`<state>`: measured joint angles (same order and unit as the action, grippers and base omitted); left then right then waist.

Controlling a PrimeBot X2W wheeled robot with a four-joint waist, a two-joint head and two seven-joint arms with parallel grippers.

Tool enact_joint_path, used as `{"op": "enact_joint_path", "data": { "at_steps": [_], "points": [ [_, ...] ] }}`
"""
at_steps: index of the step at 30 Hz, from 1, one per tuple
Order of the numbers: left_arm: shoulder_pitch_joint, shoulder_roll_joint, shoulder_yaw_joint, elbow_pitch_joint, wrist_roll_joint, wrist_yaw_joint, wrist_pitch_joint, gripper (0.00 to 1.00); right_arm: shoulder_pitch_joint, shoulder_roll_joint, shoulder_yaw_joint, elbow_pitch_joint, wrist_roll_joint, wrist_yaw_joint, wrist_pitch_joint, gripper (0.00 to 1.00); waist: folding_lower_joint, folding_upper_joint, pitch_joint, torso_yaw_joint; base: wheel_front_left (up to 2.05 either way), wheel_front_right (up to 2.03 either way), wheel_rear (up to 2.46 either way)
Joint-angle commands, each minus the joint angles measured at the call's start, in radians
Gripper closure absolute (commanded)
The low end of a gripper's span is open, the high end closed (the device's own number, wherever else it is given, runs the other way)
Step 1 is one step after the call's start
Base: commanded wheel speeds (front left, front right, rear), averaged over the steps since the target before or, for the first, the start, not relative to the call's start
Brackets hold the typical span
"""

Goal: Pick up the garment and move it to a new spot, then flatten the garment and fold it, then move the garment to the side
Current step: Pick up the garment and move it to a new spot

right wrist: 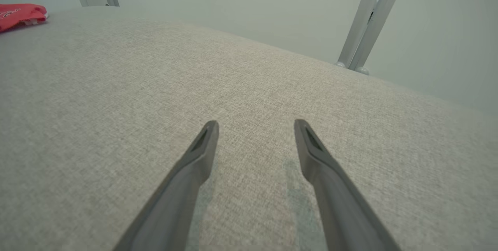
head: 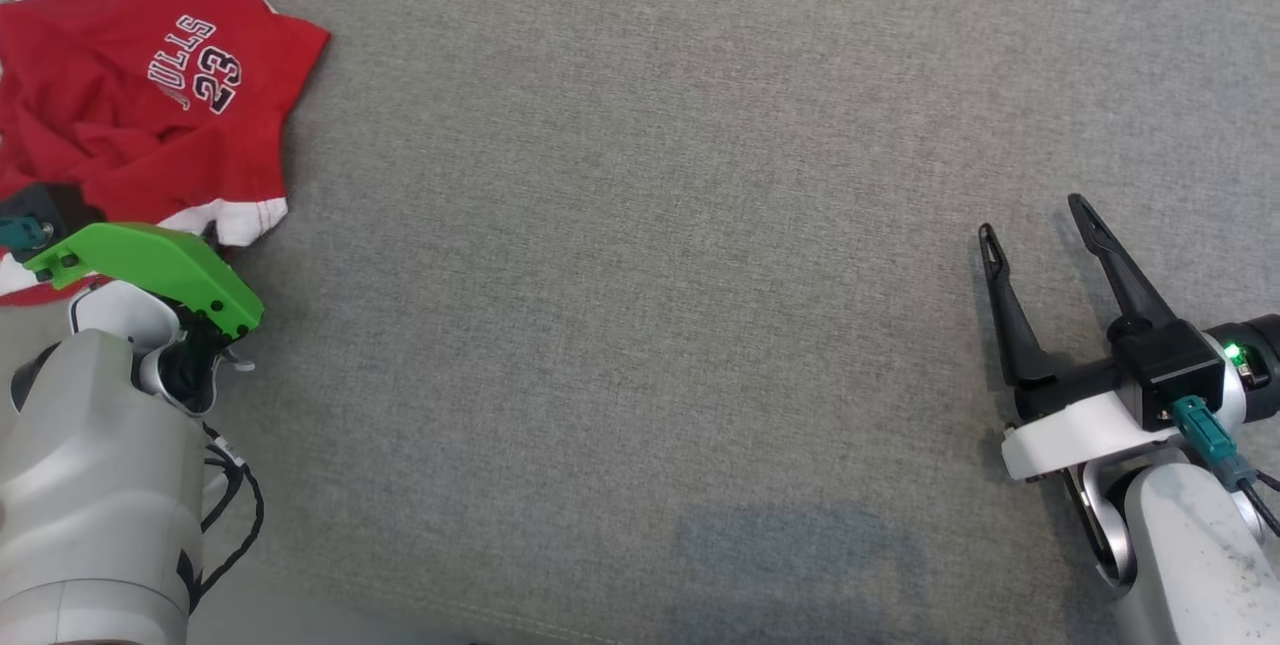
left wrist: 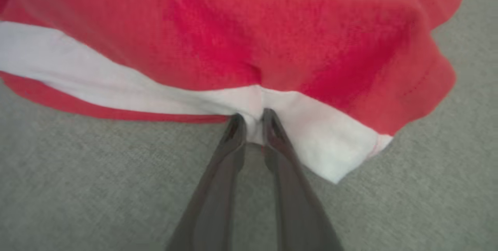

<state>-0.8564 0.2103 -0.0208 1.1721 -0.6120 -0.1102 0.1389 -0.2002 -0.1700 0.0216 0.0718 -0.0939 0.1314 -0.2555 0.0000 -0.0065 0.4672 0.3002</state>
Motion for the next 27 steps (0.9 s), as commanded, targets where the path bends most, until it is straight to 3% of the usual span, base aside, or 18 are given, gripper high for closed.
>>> {"op": "enact_joint_path", "data": {
  "at_steps": [1,5,10,12,19,22,27],
  "points": [
    [0.025,-0.034,-0.018,0.031,0.002,-0.014,0.006,1.00,-0.013,0.008,0.000,0.004,0.003,-0.001,-0.001,0.00,0.0000,0.0065,0.001,-0.019,0.00,0.00,0.00],
    [0.028,-0.038,-0.048,-0.022,-0.010,-0.025,-0.042,1.00,-0.019,0.030,-0.002,0.022,0.013,-0.001,-0.005,0.00,0.0000,0.0065,-0.032,-0.024,0.00,0.00,0.00],
    [0.062,-0.056,-0.146,-0.227,-0.094,-0.023,-0.011,1.00,-0.008,0.058,0.003,0.058,0.027,-0.001,-0.009,0.00,0.0000,0.0065,-0.083,-0.034,0.00,0.00,0.00],
    [0.096,-0.009,-0.214,-0.349,-0.126,-0.019,0.022,1.00,-0.005,0.072,0.013,0.080,0.036,-0.001,-0.009,0.00,0.0000,0.0065,-0.108,-0.046,0.00,0.00,0.00],
    [0.216,0.048,-0.374,-0.740,-0.208,-0.020,0.138,1.00,-0.016,0.107,0.027,0.091,0.075,-0.001,-0.010,0.00,0.0000,0.0065,-0.176,-0.124,0.00,0.00,0.00],
    [0.262,0.028,-0.428,-0.875,-0.200,-0.007,0.190,1.00,-0.009,0.114,0.024,0.086,0.090,-0.001,-0.010,0.00,0.0000,0.0065,-0.194,-0.173,0.00,0.00,0.00],
    [0.312,-0.037,-0.526,-1.031,-0.162,0.055,0.258,1.00,0.000,0.118,0.016,0.069,0.105,-0.001,-0.010,0.00,0.0000,0.0065,-0.202,-0.270,0.00,0.00,0.00]
  ]
}}
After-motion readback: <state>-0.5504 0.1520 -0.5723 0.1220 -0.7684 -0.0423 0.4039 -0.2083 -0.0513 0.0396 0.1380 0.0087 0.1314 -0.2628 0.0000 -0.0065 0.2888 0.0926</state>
